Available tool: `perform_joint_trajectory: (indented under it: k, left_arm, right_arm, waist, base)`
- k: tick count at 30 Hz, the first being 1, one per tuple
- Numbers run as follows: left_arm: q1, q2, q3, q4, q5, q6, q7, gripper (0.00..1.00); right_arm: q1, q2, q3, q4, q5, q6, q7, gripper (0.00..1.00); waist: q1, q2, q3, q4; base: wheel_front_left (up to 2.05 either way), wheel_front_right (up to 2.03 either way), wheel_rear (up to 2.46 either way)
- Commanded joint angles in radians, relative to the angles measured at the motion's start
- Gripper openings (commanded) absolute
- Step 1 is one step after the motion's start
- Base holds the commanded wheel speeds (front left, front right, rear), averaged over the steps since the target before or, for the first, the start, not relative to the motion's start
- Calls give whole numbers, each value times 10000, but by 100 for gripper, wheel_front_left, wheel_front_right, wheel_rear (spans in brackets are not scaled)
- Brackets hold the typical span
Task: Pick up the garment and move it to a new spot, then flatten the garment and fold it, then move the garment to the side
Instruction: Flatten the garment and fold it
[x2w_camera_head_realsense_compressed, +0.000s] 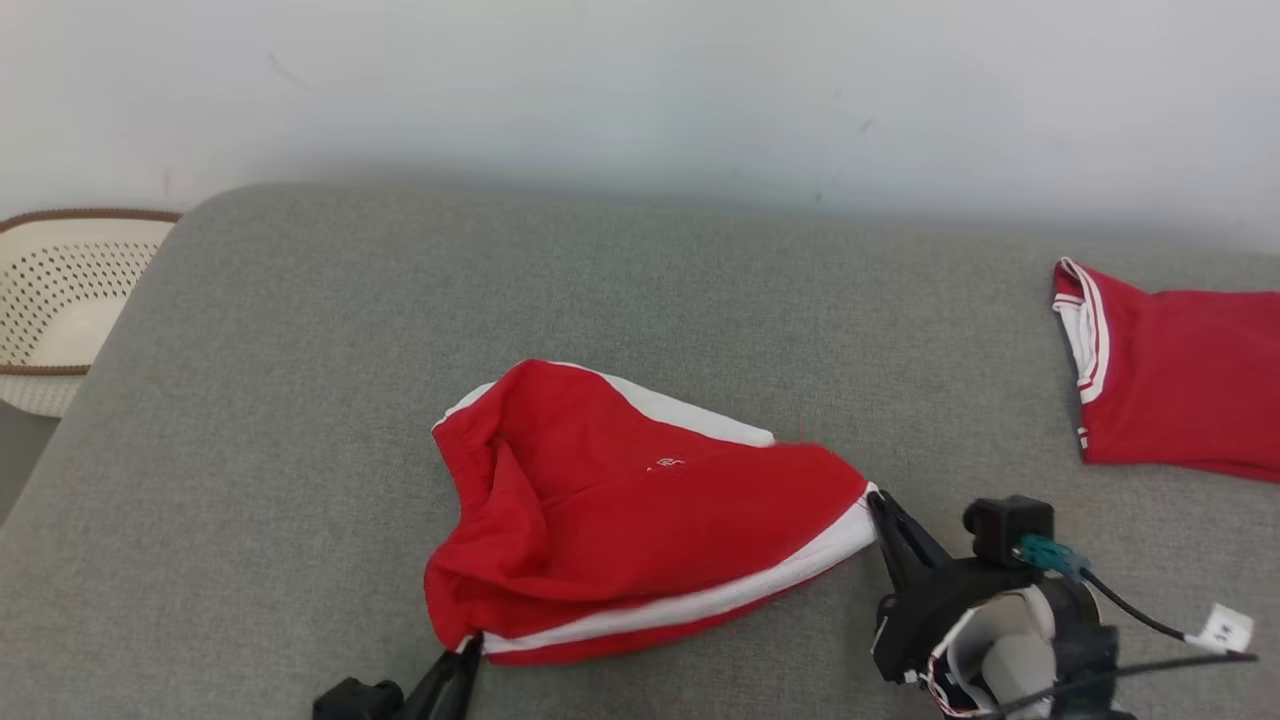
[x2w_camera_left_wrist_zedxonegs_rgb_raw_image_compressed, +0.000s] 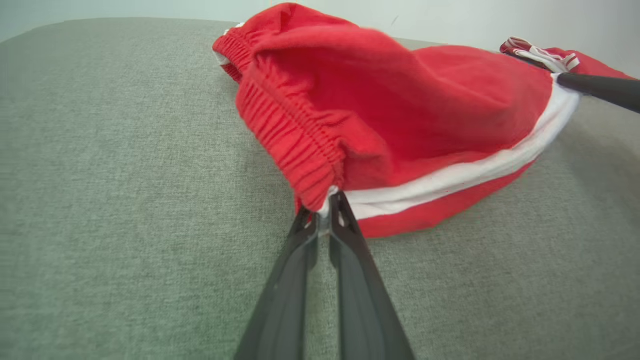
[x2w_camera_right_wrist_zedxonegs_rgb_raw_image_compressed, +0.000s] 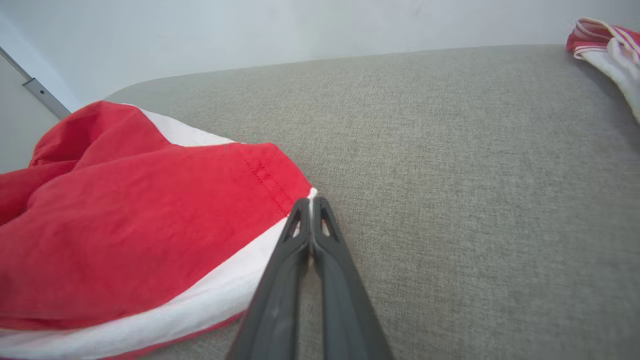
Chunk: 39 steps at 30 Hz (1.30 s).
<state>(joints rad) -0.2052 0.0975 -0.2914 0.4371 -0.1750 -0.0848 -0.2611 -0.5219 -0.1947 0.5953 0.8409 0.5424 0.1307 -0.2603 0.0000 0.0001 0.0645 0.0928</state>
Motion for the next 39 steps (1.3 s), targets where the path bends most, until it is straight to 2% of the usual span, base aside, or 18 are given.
perform_joint_trajectory:
  k: [1,6,10,17,21,22,23,24,25,26,28,33,39]
  left_arm:
    - [186,162,106,-182,95,63,-56,0]
    - [-1,439,255,-709,-40,19,2,0]
    - [-794,739,181,-1091,16,-106,389,0]
    - [-3652,1249,-361,-1172,-448,-416,1644,0]
    - [-5870,1466,-914,-666,-1184,-442,2302,0]
    - [-5870,1466,-914,-666,-1184,-442,2302,0]
    - [-7123,1715,-1328,-330,-1424,-428,2552,0]
    - [-7123,1715,-1328,-330,-1424,-428,2552,0]
    - [-7661,1694,-1518,-136,-1646,-429,2688,0]
    - [-8865,1762,-1799,303,-2014,-431,2998,0]
    - [-9464,1806,-2000,476,-2134,-432,3111,0]
    - [-12459,1643,-2749,1589,-2900,-434,3492,0]
    - [-15626,1266,-3455,2965,-3373,-435,3291,0]
  right_arm:
    - [336,-141,-103,-303,5,1,-58,0]
    - [719,-205,-407,-1295,134,1,-58,0]
    - [349,-154,-503,-1891,596,1,4,0]
    - [-1575,-413,-584,-2277,994,1,534,0]
    - [-3230,-458,-727,-1972,1389,1,987,0]
    - [-3230,-458,-727,-1972,1389,1,987,0]
    - [-4162,-448,-831,-1739,1664,1,1225,0]
    - [-4162,-448,-831,-1739,1664,1,1225,0]
    - [-4677,-499,-843,-1616,1703,1,1323,0]
    - [-5657,-450,-1015,-1345,2096,1,1571,0]
    - [-6135,-449,-1127,-1196,2292,1,1659,0]
    - [-8591,-714,-1691,-338,3018,1,2016,0]
    - [-11049,-932,-1911,672,2987,3,2002,0]
  waist:
    - [0,-1,-171,-44]
    - [0,-1,-352,-319]
    - [0,-1,-315,-654]
    - [0,-1,499,-1114]
    - [0,-1,1248,-1293]
    - [0,-1,1248,-1293]
    - [0,-1,1716,-1359]
    - [0,-1,1716,-1359]
    - [0,-1,1952,-1382]
    - [0,-1,2455,-1447]
    - [0,-1,2686,-1476]
    - [0,-1,3714,-1537]
    - [0,-1,4563,-1734]
  base:
    - [0,0,0]
    - [0,0,0]
    - [0,0,0]
    - [0,0,0]
    - [0,0,0]
    - [0,0,0]
    - [0,0,0]
    - [0,0,0]
    - [0,0,0]
    - [0,0,0]
    - [0,0,0]
    - [0,0,0]
    - [0,0,0]
